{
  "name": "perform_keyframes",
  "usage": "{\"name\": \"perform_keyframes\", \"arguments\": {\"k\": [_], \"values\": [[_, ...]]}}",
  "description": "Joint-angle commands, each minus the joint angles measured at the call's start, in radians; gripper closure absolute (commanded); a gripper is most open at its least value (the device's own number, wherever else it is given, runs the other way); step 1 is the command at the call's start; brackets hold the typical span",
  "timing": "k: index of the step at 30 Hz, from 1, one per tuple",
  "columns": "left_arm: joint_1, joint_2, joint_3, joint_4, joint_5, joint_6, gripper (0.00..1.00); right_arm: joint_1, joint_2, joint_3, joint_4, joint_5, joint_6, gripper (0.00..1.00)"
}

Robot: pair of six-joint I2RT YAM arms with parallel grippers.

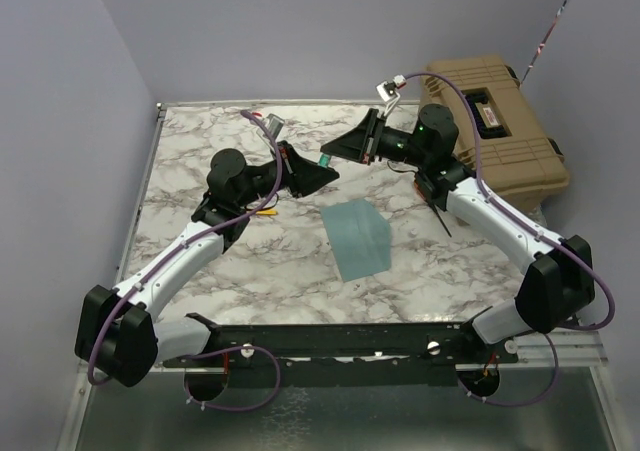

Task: Place the letter into the envelope and seal it

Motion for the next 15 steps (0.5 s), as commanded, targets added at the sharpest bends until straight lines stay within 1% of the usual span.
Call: {"name": "perform_keyframes", "arguments": {"k": [1, 2, 3, 5, 7, 9, 10, 12, 15], "values": [[-0.006, 0.005, 0.016, 0.031, -0.023, -0.023, 0.97, 0.007, 0.011, 0.043, -0.057, -0.057, -0.013, 0.85], [-0.006, 0.007, 0.017, 0.031, -0.019, -0.029, 0.89, 0.007, 0.011, 0.053, -0.077, -0.055, -0.022, 0.89], [-0.004, 0.007, 0.02, 0.022, -0.013, -0.031, 0.78, 0.006, 0.012, 0.063, -0.097, -0.057, -0.04, 0.92], [0.004, 0.007, 0.037, -0.034, 0.001, -0.016, 0.57, 0.007, 0.014, 0.089, -0.154, -0.06, -0.09, 0.96], [0.022, 0.006, 0.066, -0.106, 0.023, 0.004, 0.44, 0.006, 0.017, 0.122, -0.231, -0.068, -0.172, 0.98], [0.039, 0.005, 0.088, -0.161, 0.054, 0.025, 0.39, 0.005, 0.02, 0.152, -0.308, -0.091, -0.256, 0.98], [0.047, 0.003, 0.097, -0.179, 0.073, 0.031, 0.38, 0.005, 0.023, 0.163, -0.334, -0.11, -0.293, 0.98], [0.055, 0.004, 0.104, -0.188, 0.113, 0.036, 0.38, 0.005, 0.031, 0.179, -0.393, -0.149, -0.339, 0.98], [0.057, 0.014, 0.107, -0.19, 0.141, 0.032, 0.43, 0.005, 0.043, 0.189, -0.409, -0.207, -0.363, 0.98]]}}
